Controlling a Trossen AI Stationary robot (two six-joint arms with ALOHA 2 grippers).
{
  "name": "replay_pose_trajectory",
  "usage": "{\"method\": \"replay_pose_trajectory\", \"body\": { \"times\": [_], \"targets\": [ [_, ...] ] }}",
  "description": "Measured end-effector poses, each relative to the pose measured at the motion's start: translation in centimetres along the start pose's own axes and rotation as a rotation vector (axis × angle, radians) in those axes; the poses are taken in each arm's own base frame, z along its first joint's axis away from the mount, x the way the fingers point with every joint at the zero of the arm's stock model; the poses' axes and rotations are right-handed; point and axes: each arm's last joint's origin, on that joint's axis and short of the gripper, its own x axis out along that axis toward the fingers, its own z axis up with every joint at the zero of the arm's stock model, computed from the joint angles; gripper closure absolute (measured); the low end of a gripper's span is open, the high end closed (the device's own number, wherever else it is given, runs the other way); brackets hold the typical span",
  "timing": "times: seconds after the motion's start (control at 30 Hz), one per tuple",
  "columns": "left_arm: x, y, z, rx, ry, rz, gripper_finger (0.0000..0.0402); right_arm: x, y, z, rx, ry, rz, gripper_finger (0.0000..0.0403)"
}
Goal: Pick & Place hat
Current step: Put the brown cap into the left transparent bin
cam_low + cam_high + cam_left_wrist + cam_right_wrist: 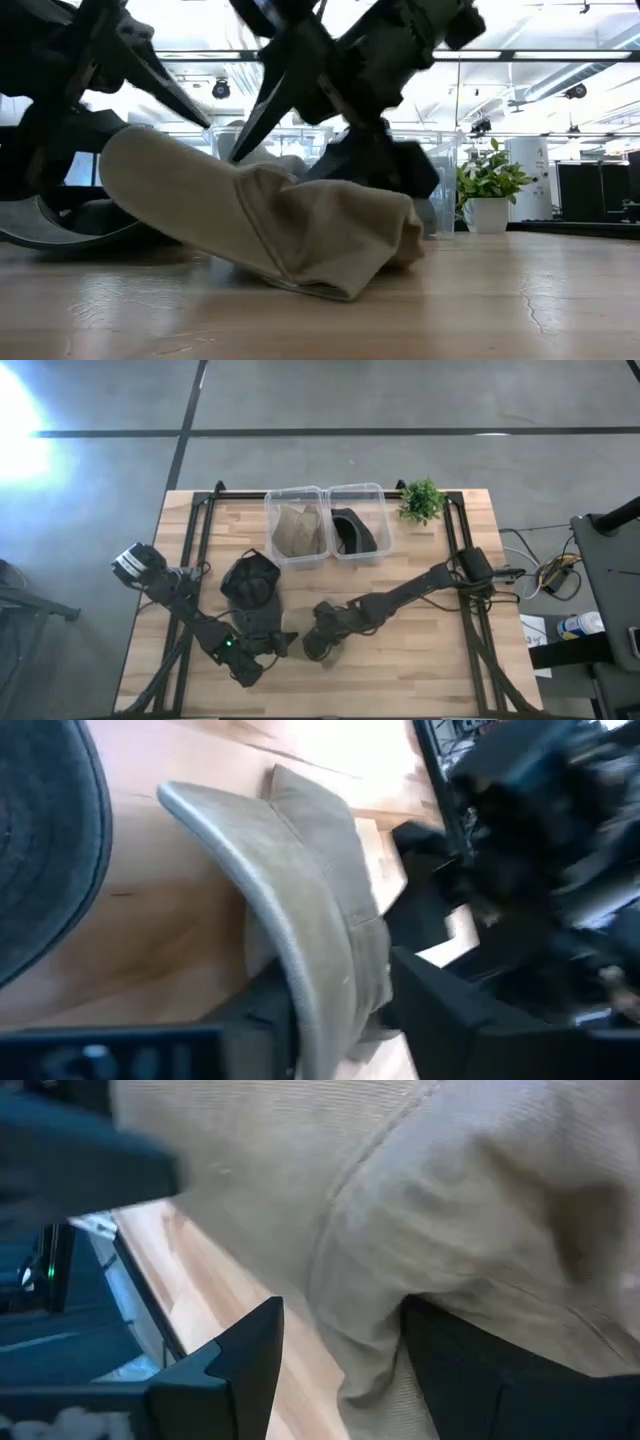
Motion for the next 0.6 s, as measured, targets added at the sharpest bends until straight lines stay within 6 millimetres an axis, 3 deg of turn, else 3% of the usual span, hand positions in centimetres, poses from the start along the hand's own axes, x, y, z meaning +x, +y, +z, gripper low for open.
{"method": "replay_pose_trajectory", "body": {
  "times": [0.13, 0.2, 0.37, 0.6],
  "targets": [
    [0.1, 0.1, 0.2, 0.007, 0.000, 0.014, 0.0359, -1.3, 0.3, 0.3, -0.033, -0.026, -0.027, 0.0202],
    [0.1, -0.1, 0.3, -0.009, -0.004, 0.006, 0.0386, -2.1, 0.4, 0.7, -0.054, -0.035, -0.033, 0.0202],
    [-1.0, -1.5, 1.5, 0.016, -0.047, -0.042, 0.0394, -6.5, 1.4, 1.2, -0.109, -0.136, -0.089, 0.0202],
    [-5.3, -7.2, 6.6, 0.151, -0.231, -0.189, 0.0395, -16.2, 1.7, 1.6, -0.147, -0.449, -0.261, 0.0202]
  ]
}}
